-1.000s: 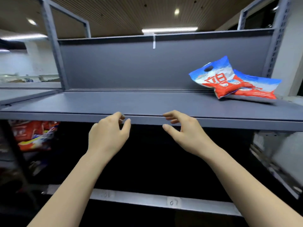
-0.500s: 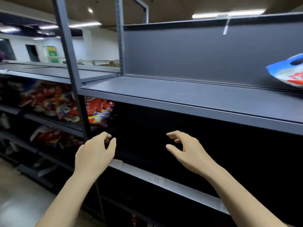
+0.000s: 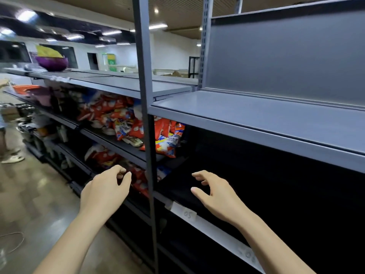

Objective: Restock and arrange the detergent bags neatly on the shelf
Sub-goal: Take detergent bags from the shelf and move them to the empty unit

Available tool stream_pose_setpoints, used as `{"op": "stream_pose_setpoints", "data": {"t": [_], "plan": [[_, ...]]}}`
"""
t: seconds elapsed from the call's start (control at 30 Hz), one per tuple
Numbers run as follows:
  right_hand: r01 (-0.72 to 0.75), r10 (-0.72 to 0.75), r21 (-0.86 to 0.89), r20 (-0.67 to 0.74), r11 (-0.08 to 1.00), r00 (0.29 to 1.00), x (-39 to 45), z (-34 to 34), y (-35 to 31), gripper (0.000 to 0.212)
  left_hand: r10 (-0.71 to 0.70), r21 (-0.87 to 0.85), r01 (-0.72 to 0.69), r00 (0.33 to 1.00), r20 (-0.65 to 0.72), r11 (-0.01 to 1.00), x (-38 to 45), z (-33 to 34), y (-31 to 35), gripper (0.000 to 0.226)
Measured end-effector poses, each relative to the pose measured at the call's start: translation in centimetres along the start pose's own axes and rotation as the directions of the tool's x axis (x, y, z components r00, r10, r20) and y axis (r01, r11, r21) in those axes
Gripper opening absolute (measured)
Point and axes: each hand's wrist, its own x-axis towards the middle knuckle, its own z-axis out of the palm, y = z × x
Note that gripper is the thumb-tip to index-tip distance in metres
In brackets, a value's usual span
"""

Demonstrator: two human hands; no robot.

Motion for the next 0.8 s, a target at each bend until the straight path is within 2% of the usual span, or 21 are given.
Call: {"op": "stream_pose_setpoints", "data": {"t": [0.3,0.53,0.8], "plan": [[0.064,-0.064,0.004,0.070,0.998,0.996,9.5,4.8,-3.2,0.042,-0.023,-0.003,0.023,1.000,-0.009,1.000,9.1,1.8,-4.1,0.022],[0.060,-0.057,-0.021,0.121,0.998,0.991,15.0,9.6,-6.0,0.041,-0.059,-0.043,0.059,0.998,-0.005,0.997,15.1,2.8,-10.0,0.023],[-0.032,0.033,-0.021,0.039,0.999,0.999,23.3,16.9,-10.3,0.041,0.005,-0.054,0.000,0.996,0.087,0.999,25.5,3.1,-18.6,0.024]]}}
